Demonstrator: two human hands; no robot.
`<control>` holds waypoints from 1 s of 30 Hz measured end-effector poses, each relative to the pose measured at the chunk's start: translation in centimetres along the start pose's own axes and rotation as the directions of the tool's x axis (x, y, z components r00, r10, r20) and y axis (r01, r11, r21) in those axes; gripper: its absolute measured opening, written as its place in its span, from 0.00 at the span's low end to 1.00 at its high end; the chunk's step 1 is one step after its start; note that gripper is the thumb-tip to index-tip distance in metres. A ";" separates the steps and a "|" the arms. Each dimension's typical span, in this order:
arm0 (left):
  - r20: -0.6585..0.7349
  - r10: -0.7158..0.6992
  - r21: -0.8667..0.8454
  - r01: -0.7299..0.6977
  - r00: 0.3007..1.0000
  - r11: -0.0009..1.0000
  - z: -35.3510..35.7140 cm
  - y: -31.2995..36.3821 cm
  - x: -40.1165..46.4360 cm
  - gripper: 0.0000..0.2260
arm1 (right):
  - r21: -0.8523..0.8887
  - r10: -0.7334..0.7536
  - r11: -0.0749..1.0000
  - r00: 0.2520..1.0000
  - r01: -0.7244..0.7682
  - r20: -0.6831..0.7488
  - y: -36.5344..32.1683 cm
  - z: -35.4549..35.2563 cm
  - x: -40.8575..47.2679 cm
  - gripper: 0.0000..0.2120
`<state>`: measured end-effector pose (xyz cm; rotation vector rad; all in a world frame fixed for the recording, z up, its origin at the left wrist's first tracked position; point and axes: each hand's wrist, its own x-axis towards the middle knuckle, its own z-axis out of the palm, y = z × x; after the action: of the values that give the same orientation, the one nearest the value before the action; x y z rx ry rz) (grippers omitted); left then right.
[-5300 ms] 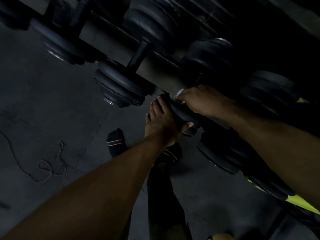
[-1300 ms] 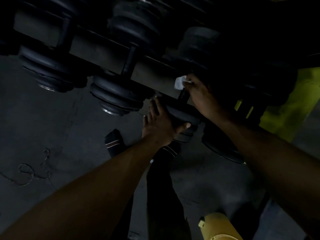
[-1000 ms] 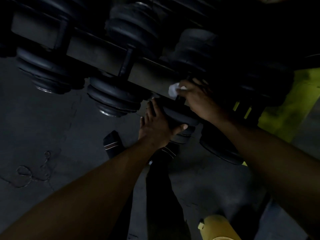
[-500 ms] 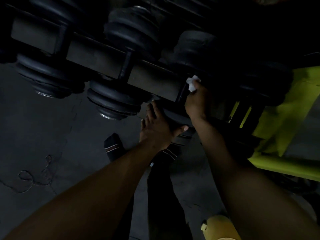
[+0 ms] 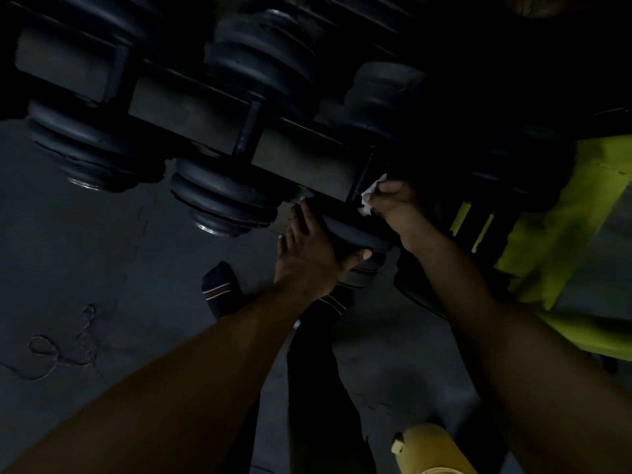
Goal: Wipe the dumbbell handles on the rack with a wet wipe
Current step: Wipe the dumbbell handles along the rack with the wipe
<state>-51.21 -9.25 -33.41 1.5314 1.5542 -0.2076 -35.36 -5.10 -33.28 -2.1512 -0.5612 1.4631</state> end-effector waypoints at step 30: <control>-0.009 0.011 0.025 -0.011 1.000 1.000 0.2 -0.2 0.0 0.63 | -0.025 0.239 0.970 0.938 -0.241 0.251 0.3 -0.9 3.9 0.18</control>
<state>-51.34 -9.38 -33.65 1.5613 1.5555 -0.2148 -33.16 -3.25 -36.06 -2.1004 -0.3880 1.8870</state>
